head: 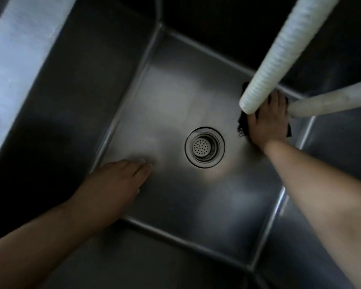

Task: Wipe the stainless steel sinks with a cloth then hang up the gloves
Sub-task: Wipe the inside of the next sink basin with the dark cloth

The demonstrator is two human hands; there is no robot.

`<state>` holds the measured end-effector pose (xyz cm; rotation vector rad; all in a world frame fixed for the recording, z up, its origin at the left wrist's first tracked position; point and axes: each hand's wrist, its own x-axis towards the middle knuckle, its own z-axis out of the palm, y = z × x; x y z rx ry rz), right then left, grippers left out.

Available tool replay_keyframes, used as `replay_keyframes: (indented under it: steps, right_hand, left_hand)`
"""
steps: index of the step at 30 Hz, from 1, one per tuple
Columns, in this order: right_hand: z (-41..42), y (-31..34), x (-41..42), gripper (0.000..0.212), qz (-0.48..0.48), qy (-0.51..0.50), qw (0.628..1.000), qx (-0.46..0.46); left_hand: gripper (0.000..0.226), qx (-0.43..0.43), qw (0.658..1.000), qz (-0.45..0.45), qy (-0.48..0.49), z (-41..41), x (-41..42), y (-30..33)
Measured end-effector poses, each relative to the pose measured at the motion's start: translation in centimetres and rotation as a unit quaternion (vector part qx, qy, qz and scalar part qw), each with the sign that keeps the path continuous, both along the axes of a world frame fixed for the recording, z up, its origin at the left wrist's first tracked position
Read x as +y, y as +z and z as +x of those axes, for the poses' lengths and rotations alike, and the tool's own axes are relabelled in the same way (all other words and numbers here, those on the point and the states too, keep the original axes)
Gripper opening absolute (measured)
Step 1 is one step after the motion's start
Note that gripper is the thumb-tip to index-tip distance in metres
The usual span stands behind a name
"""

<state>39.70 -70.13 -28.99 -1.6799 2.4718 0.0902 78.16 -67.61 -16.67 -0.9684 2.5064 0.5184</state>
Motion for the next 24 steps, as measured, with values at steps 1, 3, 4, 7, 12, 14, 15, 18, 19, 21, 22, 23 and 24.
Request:
replay_keyframes:
  steps: [1, 3, 4, 7, 12, 14, 15, 18, 19, 21, 22, 23, 24]
  right_hand:
    - [-1.0, 0.1, 1.1, 0.071, 0.011, -0.015, 1.0, 0.003]
    - [-2.0, 0.2, 2.8, 0.071, 0.02, -0.017, 0.999, 0.027]
    - [-1.9, 0.2, 3.6, 0.071, 0.027, -0.017, 0.999, 0.043]
    - [-0.5, 0.2, 5.2, 0.069, 0.061, -0.032, 0.995, 0.07]
    - [3.8, 0.3, 8.5, 0.071, 0.099, 0.043, 0.986, 0.127]
    - [5.9, 0.3, 10.5, 0.073, 0.088, 0.061, 0.99, 0.09]
    - [7.1, 0.3, 11.8, 0.075, 0.084, 0.063, 0.993, 0.062]
    - [10.9, 0.2, 16.5, 0.078, 0.094, 0.085, 0.992, 0.014]
    - [12.0, 0.3, 17.9, 0.079, 0.107, 0.103, 0.989, 0.008]
    - [13.0, 0.3, 20.0, 0.082, 0.129, 0.142, 0.981, 0.005]
    - [13.0, 0.3, 20.5, 0.083, 0.135, 0.157, 0.978, 0.009]
    - [12.7, 0.2, 20.5, 0.085, 0.136, 0.169, 0.976, 0.014]
    - [12.2, 0.2, 20.3, 0.086, 0.135, 0.179, 0.974, 0.018]
  left_hand:
    - [0.065, 0.002, 1.0, -0.001, -0.01, 0.0, 0.1, 0.0]
    - [0.063, 0.003, 1.0, 0.0, -0.031, -0.1, 0.1, 0.1]
    - [0.062, 0.003, 0.999, 0.004, -0.039, -0.2, 0.1, 0.1]
    - [0.063, 0.001, 0.998, 0.008, -0.056, -1.0, 0.4, 0.1]
    - [0.066, -0.017, 0.997, -0.015, -0.076, -4.3, 0.9, -1.8]
    - [0.061, -0.081, 0.993, -0.009, -0.082, -5.0, 0.9, -3.2]
    - [0.06, -0.1, 0.991, -0.018, -0.083, -5.3, 1.0, -3.8]
    - [0.057, -0.147, 0.982, -0.072, -0.092, -5.9, 1.7, -5.3]
    - [0.055, -0.164, 0.978, -0.083, -0.095, -6.1, 1.8, -5.5]
    - [0.056, -0.195, 0.97, -0.095, -0.106, -6.3, 1.8, -5.8]
    - [0.057, -0.206, 0.968, -0.095, -0.108, -6.3, 1.7, -5.9]
    - [0.057, -0.213, 0.967, -0.094, -0.107, -6.3, 1.6, -6.1]
    - [0.055, -0.213, 0.967, -0.095, -0.105, -6.3, 1.5, -6.3]
